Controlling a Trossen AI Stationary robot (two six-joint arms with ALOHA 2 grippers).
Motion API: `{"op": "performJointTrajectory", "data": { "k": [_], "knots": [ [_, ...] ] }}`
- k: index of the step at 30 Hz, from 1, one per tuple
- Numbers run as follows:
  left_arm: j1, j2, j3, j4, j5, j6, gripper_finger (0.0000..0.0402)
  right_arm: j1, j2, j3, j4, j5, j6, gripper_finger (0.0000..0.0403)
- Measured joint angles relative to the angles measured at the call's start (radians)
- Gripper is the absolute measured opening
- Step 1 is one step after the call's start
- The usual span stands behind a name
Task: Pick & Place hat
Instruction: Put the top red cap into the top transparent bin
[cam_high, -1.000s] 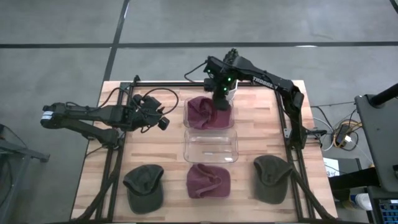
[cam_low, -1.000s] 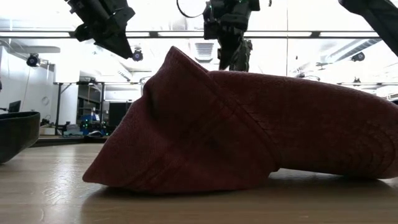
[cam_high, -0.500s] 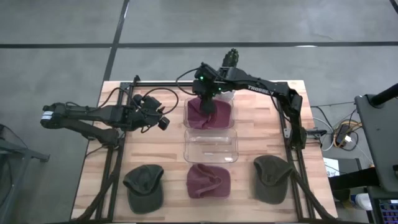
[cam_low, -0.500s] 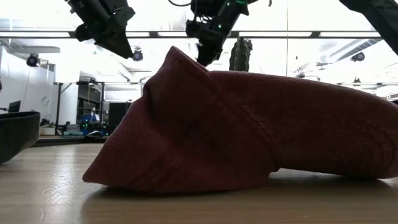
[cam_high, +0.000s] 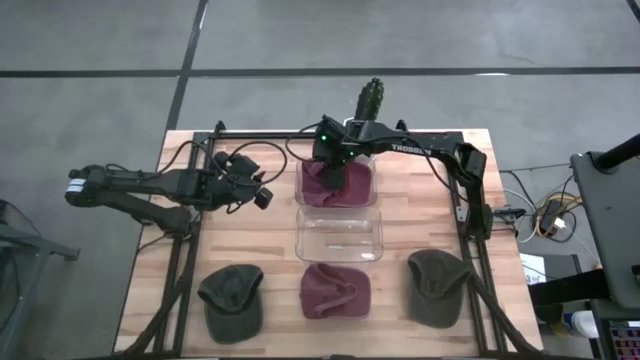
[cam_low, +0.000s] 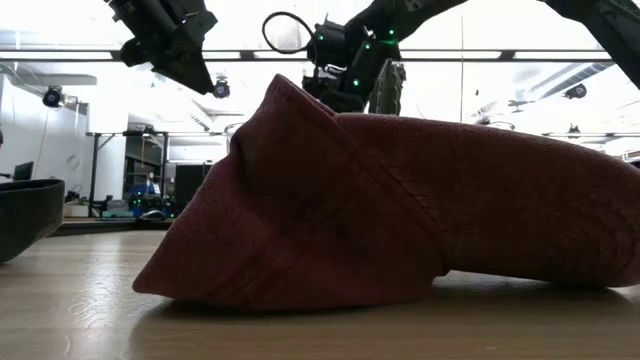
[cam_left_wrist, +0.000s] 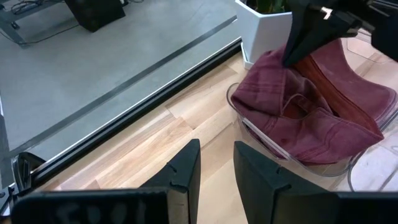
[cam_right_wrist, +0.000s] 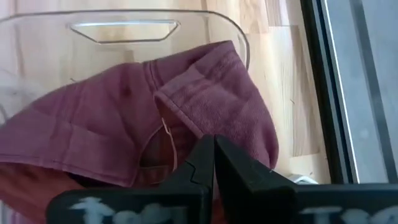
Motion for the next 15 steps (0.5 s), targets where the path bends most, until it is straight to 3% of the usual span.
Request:
{"op": "performJointTrajectory", "data": {
  "k": [15],
  "knots": [
    [0.0, 0.0, 0.0, 0.0, 0.0, -0.008, 0.009, -0.018, -0.001, -0.096, 0.05, -0.001, 0.019, 0.0008]
  ]
}}
